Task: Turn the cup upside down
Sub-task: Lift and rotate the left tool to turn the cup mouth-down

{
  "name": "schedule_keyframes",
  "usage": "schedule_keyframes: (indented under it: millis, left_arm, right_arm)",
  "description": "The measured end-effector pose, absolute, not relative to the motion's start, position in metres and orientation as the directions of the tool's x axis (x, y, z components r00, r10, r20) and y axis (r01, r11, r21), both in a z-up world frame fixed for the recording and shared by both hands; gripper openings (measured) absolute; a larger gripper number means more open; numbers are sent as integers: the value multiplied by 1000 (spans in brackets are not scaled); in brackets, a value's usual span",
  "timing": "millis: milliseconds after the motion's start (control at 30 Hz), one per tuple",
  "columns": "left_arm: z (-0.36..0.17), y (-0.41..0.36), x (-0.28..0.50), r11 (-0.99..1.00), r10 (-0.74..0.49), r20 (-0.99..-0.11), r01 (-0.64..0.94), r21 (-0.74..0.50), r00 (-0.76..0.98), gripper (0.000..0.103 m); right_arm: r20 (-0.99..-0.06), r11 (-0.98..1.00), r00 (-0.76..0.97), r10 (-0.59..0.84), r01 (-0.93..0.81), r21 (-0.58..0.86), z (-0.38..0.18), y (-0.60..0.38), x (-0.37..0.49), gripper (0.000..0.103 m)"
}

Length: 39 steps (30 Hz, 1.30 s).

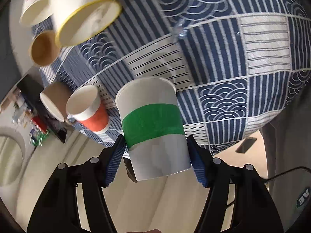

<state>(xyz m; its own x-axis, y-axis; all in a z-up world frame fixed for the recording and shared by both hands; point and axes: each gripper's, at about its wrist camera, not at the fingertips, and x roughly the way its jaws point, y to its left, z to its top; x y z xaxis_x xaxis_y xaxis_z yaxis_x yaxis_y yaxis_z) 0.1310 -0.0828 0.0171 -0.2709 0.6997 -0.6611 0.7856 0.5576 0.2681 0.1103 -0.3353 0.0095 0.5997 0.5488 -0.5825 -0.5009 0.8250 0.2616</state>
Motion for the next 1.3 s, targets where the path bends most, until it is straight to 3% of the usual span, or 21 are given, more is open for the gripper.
schedule_keyframes:
  millis: [233,767,867,1300]
  left_arm:
    - [3,-107,133,464,748,-611,862,204,-258,65]
    - [-4,-129,144,423,757,-614,884,197,-226,63]
    - [-2,-119,149,424,753,-622,880,211,-214,72]
    - [32,-126,129,432,724,-673,859,274,-150,86]
  right_arm:
    - [-574,809,584,574,-515,285,9,-337,111,90]
    - [-556,783,566,609,-539,310,10,-338,111,90]
    - [-556,782,565,610,-544,304,11,-337,111,90]
    - [-568,780,552,610,-544,310,9,-337,113,90]
